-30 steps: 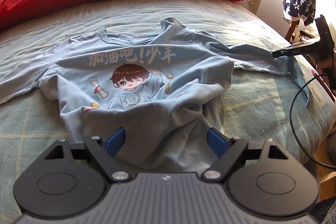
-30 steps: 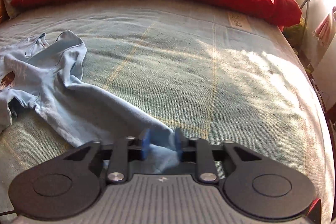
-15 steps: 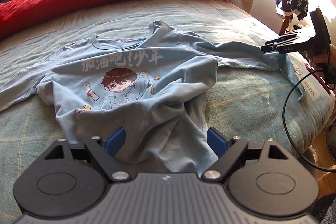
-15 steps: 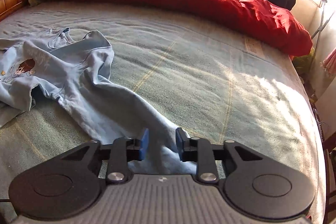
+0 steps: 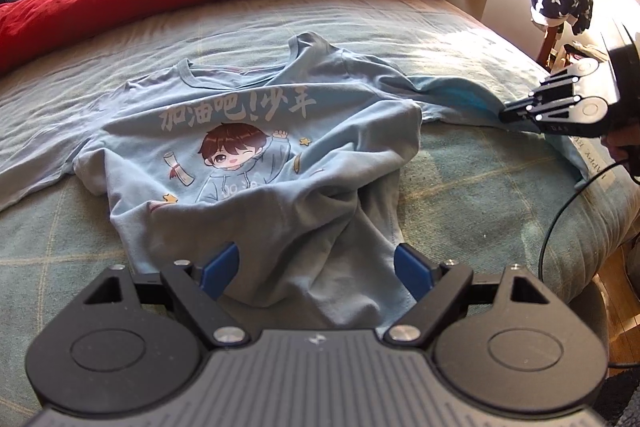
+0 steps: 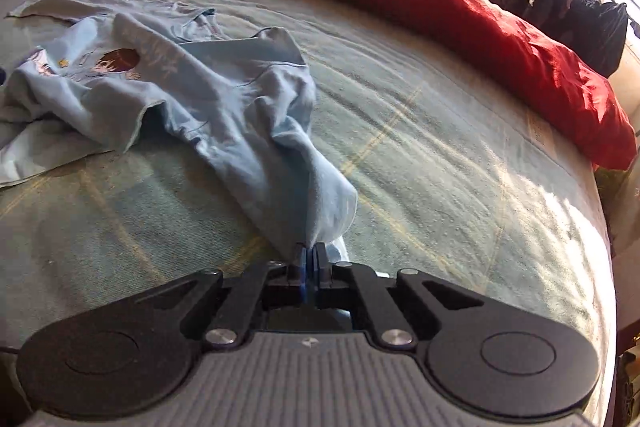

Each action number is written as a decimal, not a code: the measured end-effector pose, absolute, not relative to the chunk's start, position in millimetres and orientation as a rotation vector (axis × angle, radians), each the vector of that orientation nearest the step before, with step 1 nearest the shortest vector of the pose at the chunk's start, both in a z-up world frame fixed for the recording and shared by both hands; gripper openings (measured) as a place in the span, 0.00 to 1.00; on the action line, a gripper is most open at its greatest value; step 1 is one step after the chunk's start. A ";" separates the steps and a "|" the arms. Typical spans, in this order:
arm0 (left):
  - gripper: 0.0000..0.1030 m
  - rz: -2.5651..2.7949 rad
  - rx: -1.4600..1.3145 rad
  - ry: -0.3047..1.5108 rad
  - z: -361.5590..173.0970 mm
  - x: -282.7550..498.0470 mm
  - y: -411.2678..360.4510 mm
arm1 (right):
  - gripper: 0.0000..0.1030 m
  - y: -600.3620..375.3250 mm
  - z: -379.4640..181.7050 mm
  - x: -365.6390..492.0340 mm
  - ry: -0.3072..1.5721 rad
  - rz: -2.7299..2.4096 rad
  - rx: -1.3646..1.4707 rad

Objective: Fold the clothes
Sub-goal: 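Pinch the sleeve end with the right gripper, pull outward, then release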

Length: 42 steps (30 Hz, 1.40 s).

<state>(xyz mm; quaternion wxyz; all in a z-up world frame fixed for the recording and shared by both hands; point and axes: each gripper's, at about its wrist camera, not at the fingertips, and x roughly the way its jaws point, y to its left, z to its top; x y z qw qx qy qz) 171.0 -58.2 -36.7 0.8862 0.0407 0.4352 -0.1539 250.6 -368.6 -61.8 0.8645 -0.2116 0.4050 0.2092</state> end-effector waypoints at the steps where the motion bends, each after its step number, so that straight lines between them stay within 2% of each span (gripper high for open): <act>1: 0.82 -0.323 0.086 0.904 -36.9 171.3 -59.7 | 0.10 -364.3 -62.7 244.7 0.867 0.462 -0.451; 6: 0.82 -0.349 0.089 0.897 -35.6 169.3 -65.9 | 0.15 -359.8 -56.7 231.2 0.887 0.515 -0.437; 8: 0.82 -0.350 0.092 0.898 -35.4 168.0 -66.1 | 0.17 -372.3 -42.3 236.1 0.842 0.516 -0.341; 12: 0.82 -0.339 0.088 0.900 -35.4 167.8 -63.5 | 0.40 -402.2 -29.0 259.8 0.771 0.494 -0.162; 16: 0.82 -0.332 0.082 0.904 -35.4 168.0 -60.9 | 0.41 -426.1 -47.5 293.5 0.811 0.529 0.015; 20: 0.82 -0.317 0.083 0.909 -35.9 169.9 -58.1 | 0.41 -421.3 -64.8 304.6 0.852 0.586 0.047; 23: 0.82 -0.310 0.083 0.910 -35.6 172.6 -56.8 | 0.38 -410.2 -67.5 300.9 0.855 0.621 0.006; 24: 0.82 -0.309 0.084 0.909 -35.4 173.9 -56.8 | 0.33 -408.0 -66.7 300.0 0.854 0.634 0.002; 25: 0.82 -0.308 0.086 0.909 -35.2 175.2 -56.8 | 0.19 -407.2 -65.7 300.0 0.855 0.635 -0.001; 27: 0.82 -0.310 0.086 0.908 -35.3 177.5 -57.0 | 0.06 -405.6 -63.6 300.2 0.855 0.635 -0.009; 28: 0.82 -0.312 0.087 0.907 -35.4 178.5 -57.3 | 0.02 -405.4 -62.6 301.8 0.853 0.614 -0.023; 42: 0.82 -0.297 0.080 0.909 -35.7 185.8 -47.8 | 0.01 -415.6 -56.2 367.4 0.861 0.279 -0.235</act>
